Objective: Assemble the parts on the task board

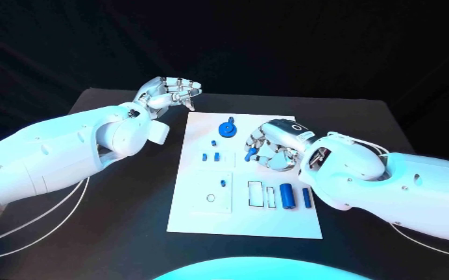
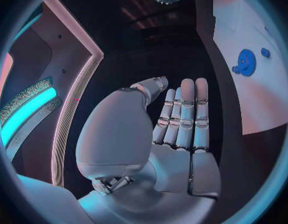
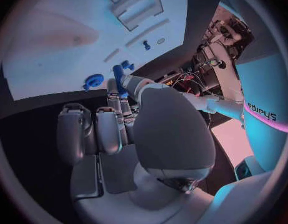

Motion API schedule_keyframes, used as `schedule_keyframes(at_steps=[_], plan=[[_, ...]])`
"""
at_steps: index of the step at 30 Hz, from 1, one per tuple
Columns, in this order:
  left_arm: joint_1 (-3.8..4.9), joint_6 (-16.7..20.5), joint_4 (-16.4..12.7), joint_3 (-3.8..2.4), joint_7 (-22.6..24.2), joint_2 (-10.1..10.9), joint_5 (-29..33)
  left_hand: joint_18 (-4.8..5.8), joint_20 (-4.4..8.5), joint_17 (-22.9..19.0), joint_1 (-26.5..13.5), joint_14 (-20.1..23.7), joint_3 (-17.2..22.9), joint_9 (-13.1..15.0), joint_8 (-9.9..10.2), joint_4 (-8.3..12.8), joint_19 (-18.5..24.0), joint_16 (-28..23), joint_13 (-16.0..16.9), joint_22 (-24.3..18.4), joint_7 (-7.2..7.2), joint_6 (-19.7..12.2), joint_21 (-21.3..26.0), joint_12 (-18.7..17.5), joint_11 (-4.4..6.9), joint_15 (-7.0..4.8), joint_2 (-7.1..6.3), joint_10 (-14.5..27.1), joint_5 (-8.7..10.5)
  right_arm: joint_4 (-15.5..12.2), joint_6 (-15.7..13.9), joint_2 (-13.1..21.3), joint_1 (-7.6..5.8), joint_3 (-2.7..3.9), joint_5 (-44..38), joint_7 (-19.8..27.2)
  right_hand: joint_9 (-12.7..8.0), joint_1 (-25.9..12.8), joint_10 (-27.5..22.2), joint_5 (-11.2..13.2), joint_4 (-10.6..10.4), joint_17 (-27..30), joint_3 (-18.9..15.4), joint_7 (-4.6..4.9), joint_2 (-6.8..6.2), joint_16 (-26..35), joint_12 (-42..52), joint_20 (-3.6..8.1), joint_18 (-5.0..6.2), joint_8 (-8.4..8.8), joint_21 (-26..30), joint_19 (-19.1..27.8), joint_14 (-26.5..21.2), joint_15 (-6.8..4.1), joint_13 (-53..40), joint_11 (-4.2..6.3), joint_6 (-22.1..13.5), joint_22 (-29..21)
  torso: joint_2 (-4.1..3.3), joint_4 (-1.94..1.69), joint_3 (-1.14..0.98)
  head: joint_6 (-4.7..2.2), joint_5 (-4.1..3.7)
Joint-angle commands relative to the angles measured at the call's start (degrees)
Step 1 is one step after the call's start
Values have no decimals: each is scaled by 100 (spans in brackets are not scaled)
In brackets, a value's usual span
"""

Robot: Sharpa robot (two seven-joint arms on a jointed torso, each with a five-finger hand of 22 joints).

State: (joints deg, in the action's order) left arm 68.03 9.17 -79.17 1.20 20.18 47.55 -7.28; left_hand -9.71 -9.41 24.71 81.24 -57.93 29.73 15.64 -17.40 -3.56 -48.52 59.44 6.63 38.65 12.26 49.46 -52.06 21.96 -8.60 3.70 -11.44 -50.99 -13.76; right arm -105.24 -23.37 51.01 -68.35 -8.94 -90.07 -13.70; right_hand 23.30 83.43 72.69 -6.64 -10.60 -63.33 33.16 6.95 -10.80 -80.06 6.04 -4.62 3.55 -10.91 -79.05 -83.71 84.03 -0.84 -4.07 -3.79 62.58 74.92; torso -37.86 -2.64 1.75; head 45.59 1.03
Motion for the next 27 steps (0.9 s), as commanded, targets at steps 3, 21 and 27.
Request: schedule_keyframes(at_steps=[3,21,27], plan=[[-14,-77,-5,-2,33,-30,18,-86,-7,-7,37,15,-14,-2,-37,36,-47,-22,-6,-4,-9,-17,15,11,-7,40,11,28,-19,-71,-108,-282,89,-3,62,135,348,-51,95,-5,20,8,46,-7,-3,-30,-33,8,-61,-110,-21,-94,136,-51,-8,66,-8,447,19,0,-2,19,80],[-34,-98,29,5,8,-126,23,-85,-7,-8,36,15,-18,-2,-40,37,-48,-22,-8,-3,-7,-17,13,14,-9,41,8,29,-16,166,106,-1153,587,-55,181,232,375,-124,85,-6,66,58,96,7,-12,-14,-74,4,-47,-112,34,-66,125,-43,-6,54,-52,398,3,5,4,49,293],[-34,-103,26,7,3,-135,23,-85,-7,-8,36,15,-18,-2,-40,37,-48,-22,-8,-3,-7,-17,13,14,-9,41,8,29,-16,329,191,-1304,701,-75,64,247,378,-127,83,-6,76,60,102,8,-14,-14,-78,3,-45,-113,42,-62,125,-43,-6,53,-56,391,1,4,4,68,325]])
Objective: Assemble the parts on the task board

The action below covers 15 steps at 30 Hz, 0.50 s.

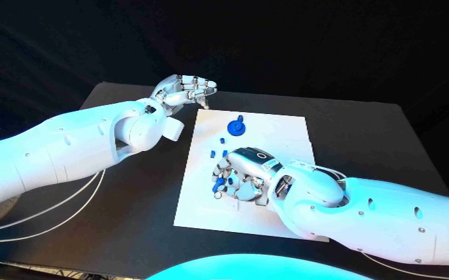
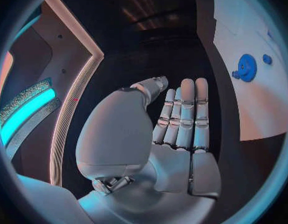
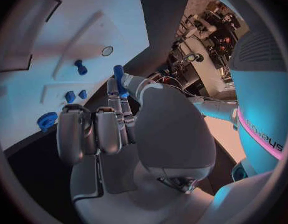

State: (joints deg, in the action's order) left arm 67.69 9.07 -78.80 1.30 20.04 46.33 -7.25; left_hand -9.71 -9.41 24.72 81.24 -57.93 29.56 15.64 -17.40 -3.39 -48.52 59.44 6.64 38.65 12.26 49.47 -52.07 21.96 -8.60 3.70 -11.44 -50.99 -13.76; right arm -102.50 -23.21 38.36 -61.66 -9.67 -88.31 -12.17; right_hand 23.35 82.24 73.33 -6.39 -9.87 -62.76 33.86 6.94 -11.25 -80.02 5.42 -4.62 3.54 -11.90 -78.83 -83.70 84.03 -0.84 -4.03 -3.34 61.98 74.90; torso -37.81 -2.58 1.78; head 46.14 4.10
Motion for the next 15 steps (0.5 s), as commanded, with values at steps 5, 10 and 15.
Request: schedule_keyframes(at_steps=[5,10,15], plan=[[0,-94,-14,-3,13,-9,20,-85,-7,-9,36,15,-2,-2,-40,20,-48,-22,-9,-4,-7,-17,14,14,-8,41,8,30,-16,134,226,-105,82,-11,-157,106,378,-12,18,-32,20,13,40,11,25,-15,-22,3,-44,-15,24,-61,123,-43,-10,8,-1,390,-5,-1,-3,30,38],[0,-101,-15,-2,7,-6,20,-85,-7,-9,36,15,-2,-2,-40,20,-48,-22,-9,-4,-7,-17,14,14,-8,41,8,30,-16,214,340,-159,118,-22,-197,63,380,-13,17,-33,28,11,43,11,23,-16,-24,2,-44,-16,23,-61,123,-42,-10,8,-3,391,-1,5,-1,36,42],[0,-102,-18,-1,8,-4,20,-85,-7,-9,36,15,-2,-2,-40,20,-48,-22,-9,-4,-7,-17,14,14,-8,41,8,30,-16,264,375,-172,130,-26,-309,-27,384,-17,19,-36,38,17,49,13,22,-14,-27,2,-43,-18,27,-59,122,-42,-11,7,-5,388,-2,4,-1,37,40]])
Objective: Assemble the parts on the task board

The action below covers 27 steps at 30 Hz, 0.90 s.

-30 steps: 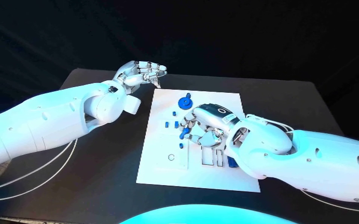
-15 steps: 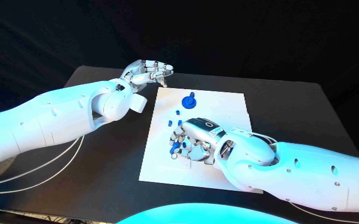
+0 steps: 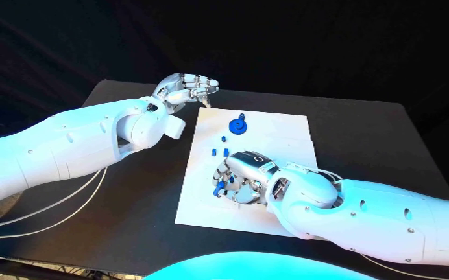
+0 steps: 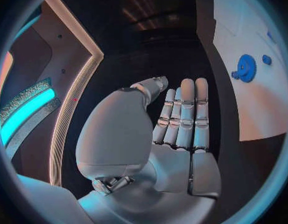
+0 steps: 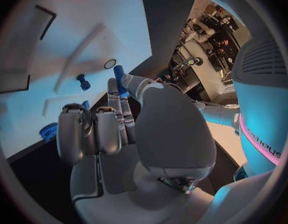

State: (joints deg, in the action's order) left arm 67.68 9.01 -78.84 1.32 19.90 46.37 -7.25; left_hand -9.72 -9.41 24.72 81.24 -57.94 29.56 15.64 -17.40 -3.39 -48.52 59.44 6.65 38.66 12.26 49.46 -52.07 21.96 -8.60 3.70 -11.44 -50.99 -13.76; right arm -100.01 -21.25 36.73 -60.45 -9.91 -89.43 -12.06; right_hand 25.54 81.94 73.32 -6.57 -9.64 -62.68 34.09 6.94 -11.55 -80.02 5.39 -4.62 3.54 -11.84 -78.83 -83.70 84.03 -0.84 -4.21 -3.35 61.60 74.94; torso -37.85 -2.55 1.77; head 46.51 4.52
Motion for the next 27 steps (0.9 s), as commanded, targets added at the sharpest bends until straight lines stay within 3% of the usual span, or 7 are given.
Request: schedule_keyframes(at_steps=[1,9,27], plan=[[1,-94,-13,-3,24,-5,20,-84,-6,-9,36,15,-2,-2,-40,20,-48,-22,-9,-4,-7,-17,14,14,-8,41,8,30,-16,22,195,-11,10,-3,-220,-52,166,12,19,-19,15,9,27,12,52,-15,-23,2,-42,-24,27,-59,122,-42,8,8,34,384,1,2,0,0,-2],[1,-90,-14,-3,24,4,20,-83,-6,-14,40,16,-7,-2,-50,24,-49,-24,-13,-1,-8,-15,11,23,-9,42,10,30,-14,41,361,-18,14,-7,-402,-164,170,-3,22,-20,21,7,30,15,49,-16,-27,1,-42,-26,29,-58,122,-40,7,5,31,384,0,-1,-1,12,3],[1,-101,-14,-2,11,16,20,-83,-6,-14,40,16,-7,-2,-50,24,-49,-24,-13,-1,-8,-15,11,23,-9,42,10,30,-14,8,393,-61,24,-9,-830,-441,180,-36,23,-30,41,23,40,17,36,-11,-38,-1,-43,-29,26,-59,119,-37,5,2,22,389,-1,2,0,10,-10]])
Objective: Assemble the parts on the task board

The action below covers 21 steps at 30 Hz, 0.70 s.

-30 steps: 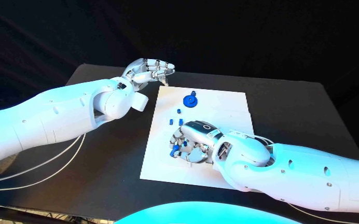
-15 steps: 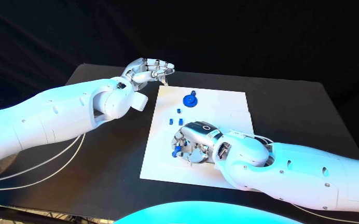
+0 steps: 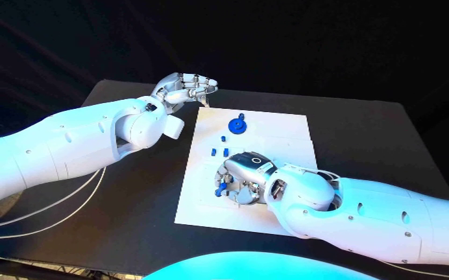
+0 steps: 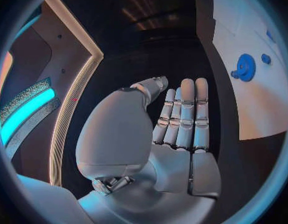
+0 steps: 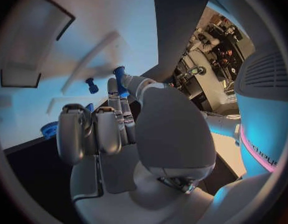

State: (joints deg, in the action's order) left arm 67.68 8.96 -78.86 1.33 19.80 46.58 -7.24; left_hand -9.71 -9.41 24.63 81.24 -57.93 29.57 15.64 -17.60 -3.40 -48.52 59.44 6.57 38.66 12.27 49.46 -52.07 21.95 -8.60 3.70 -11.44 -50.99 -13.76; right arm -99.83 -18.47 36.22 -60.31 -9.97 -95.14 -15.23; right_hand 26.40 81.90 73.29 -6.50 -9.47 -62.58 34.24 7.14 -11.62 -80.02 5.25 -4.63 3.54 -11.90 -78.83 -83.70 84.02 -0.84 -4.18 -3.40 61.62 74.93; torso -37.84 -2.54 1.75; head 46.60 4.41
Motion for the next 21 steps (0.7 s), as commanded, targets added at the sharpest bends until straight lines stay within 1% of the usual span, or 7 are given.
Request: schedule_keyframes(at_steps=[1,4,7,11,16,19,21], plan=[[1,-98,-12,-4,20,-5,20,-83,-6,-8,38,16,-11,-3,-34,23,-48,-25,-9,-1,-8,-16,10,27,-9,42,11,33,-14,-15,110,-20,11,-4,-277,-131,97,-43,26,-38,28,12,25,-1,37,-12,-28,-2,-43,-24,26,-59,119,-37,2,5,17,391,-1,0,3,0,0],[1,-101,-12,-4,17,-6,20,-83,-6,-8,38,16,-11,-3,-34,23,-48,-25,-9,-1,-8,-16,10,27,-9,42,11,33,-14,-20,123,-49,14,-4,-295,-124,97,-46,26,-38,29,12,26,-1,35,-12,-29,-2,-43,-24,27,-59,119,-37,2,5,17,390,1,-5,1,0,-7],[1,-103,-12,-4,16,-7,20,-83,-6,-8,38,16,-11,-3,-34,23,-48,-25,-9,-1,-8,-16,10,27,-9,42,11,33,-14,-13,150,-80,17,-7,-293,-99,105,-147,19,-42,50,20,18,8,-39,-11,-54,-8,-43,-14,31,-57,116,-29,0,-3,-16,392,1,-5,1,0,-7],[1,-105,-12,-4,13,-7,20,-83,-6,-8,38,16,-11,-3,-34,23,-48,-25,-9,-1,-8,-16,10,27,-9,42,11,33,-14,8,202,-116,22,-16,-260,-47,82,-347,-8,-218,64,22,-25,52,-203,-19,-96,-28,-38,61,55,-46,115,-4,-6,-34,-138,379,3,-2,5,8,-5],[1,-109,-12,-4,7,-5,19,-83,-6,-8,38,16,-11,-3,-34,23,-48,-25,-9,-1,-8,-16,10,27,-9,42,11,33,-14,31,217,-129,26,-26,-241,-24,13,-572,-79,-283,42,-10,-152,86,-418,-41,-133,-60,-31,229,88,-31,118,31,-10,-73,-381,360,4,-2,7,13,-4],[1,-112,-13,-4,2,-3,19,-83,-6,-8,38,16,-11,-3,-34,23,-48,-25,-9,-1,-8,-16,10,27,-9,42,11,33,-14,39,182,-122,27,-30,-236,-31,-53,-625,-195,-274,67,45,-227,81,-472,-25,-155,-69,-18,392,139,-10,100,35,-4,-77,-627,323,3,-2,5,17,-4],[1,-114,-13,-4,-2,-1,19,-83,-6,-8,38,16,-11,-3,-34,23,-48,-25,-9,-1,-8,-16,10,27,-9,42,11,33,-14,37,149,-116,28,-31,-235,-48,-64,-635,-239,-266,79,70,-258,83,-485,-15,-154,-70,-12,416,164,1,93,36,1,-79,-661,302,2,-3,5,18,-5]])
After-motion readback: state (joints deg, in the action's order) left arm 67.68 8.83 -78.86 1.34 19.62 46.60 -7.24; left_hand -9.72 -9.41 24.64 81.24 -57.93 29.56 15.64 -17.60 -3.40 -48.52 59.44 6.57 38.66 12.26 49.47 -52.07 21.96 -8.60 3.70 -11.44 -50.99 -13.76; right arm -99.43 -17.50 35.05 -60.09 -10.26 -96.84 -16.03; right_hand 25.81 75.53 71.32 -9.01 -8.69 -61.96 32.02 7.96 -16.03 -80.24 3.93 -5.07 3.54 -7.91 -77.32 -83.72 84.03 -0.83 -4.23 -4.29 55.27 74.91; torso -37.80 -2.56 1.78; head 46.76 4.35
